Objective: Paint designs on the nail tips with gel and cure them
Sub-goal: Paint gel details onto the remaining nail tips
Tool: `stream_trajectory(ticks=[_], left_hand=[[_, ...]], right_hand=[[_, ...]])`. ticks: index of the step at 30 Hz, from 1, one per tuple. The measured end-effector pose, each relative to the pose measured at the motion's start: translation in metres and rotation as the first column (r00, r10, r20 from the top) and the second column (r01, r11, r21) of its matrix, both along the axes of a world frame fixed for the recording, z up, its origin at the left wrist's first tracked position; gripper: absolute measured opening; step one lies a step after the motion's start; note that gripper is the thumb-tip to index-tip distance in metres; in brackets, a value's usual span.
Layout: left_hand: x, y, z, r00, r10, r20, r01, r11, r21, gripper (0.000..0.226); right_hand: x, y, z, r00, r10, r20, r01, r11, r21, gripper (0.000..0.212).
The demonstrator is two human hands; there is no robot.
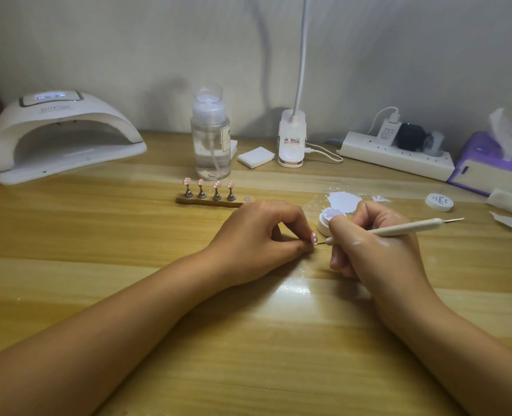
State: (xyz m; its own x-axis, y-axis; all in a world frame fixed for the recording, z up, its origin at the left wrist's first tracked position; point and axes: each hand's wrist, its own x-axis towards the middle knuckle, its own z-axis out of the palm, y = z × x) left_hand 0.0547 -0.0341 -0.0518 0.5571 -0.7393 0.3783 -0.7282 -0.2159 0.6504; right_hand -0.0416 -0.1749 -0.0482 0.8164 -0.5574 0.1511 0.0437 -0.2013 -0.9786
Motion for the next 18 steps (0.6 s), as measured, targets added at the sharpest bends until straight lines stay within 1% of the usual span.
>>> stream_trajectory(ticks=[8, 14, 16, 18], left_hand=[[-0.0003, -0.0005, 0.0004, 1.0, -0.001, -0.006, 0.001, 1.0, 0.001, 0.011], [0.0008, 0.0001, -0.0001, 1.0, -0.006, -0.01, 0.006, 1.0, 0.008, 0.009], [0.0006, 0.0, -0.0003, 1.0, -0.006, -0.016, 0.006, 1.0, 0.006, 0.009], [0.0002, -0.0001, -0.0001, 1.0, -0.008, -0.02, 0.008, 1.0, 0.004, 0.008]], right_hand=[[0.0013, -0.0009, -0.001, 1.0, -0.008, -0.008, 0.008, 1.0, -0.01, 0.034], [0.0007, 0.0008, 0.0018, 0.999, -0.045, 0.014, 0.045, 0.998, 0.051, 0.021], [0.0006, 0.0009, 0.0024, 0.999, -0.035, 0.021, 0.034, 0.997, 0.062, 0.023], [0.0008, 0.0002, 0.0015, 0.999, -0.022, 0.025, 0.02, 0.998, 0.052, 0.031]])
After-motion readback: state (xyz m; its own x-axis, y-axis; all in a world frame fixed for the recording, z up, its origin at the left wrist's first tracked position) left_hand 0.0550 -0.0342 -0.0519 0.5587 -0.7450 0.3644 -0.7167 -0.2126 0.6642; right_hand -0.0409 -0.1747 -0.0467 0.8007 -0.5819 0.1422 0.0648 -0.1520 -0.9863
